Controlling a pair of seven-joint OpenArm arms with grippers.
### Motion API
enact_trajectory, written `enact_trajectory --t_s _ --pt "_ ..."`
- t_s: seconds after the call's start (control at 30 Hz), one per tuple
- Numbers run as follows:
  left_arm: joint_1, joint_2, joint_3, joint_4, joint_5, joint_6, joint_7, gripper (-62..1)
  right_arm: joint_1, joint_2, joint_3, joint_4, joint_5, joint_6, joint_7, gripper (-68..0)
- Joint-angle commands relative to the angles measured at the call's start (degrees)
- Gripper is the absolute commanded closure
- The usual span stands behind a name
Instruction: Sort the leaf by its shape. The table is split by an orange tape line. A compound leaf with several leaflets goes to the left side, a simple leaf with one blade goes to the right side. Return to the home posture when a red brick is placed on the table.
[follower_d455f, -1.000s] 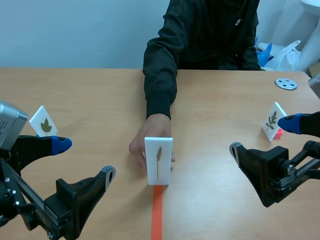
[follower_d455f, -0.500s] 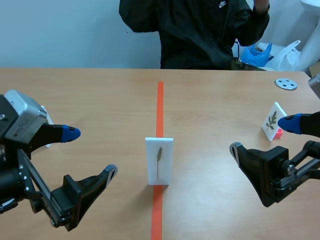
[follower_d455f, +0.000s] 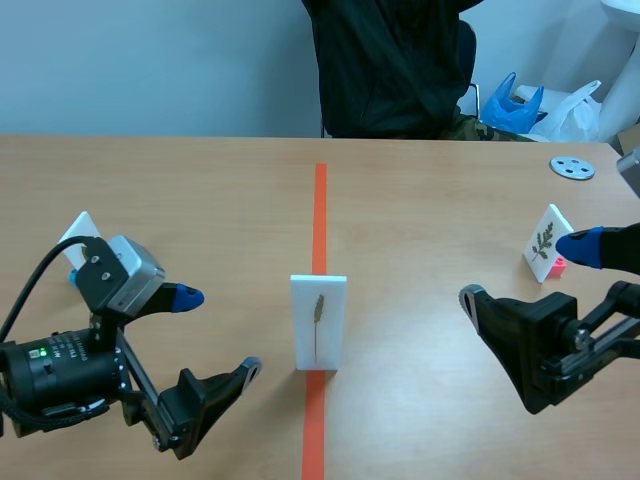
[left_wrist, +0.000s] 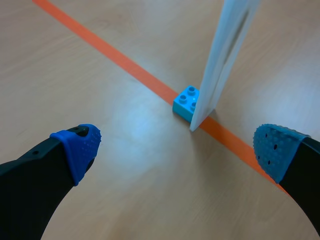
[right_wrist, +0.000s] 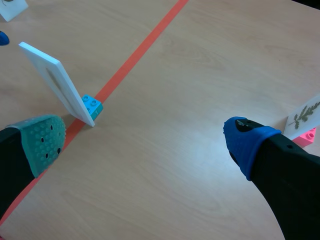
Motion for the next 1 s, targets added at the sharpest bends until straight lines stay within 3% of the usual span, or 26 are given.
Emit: enact_trajectory --t_s 0.0,0.3,0.53,0.97 --pt "-1.86 0.46 1.09 0.13 0.39 -0.09 -1.81 -62.3 0.68 0.26 0.59 0.02 0.59 -0.02 0.87 -67.9" --pt "-11.69 1.25 9.75 -10.23 4.76 0.35 -7.48 -62.3 0.68 0.26 0.59 0.02 -0.5 -1.29 0.87 -67.9" --pt "-17.09 3.34 15.08 -17.11 4.79 0.35 -10.73 -62.3 0.68 0.24 0.68 0.02 -0.74 -1.51 0.87 -67.9" --pt "-21.05 6.69 20.52 -20.31 5.01 0.42 -11.8 -62.3 0.66 0.09 1.68 0.02 -0.7 -1.51 0.85 -67.9"
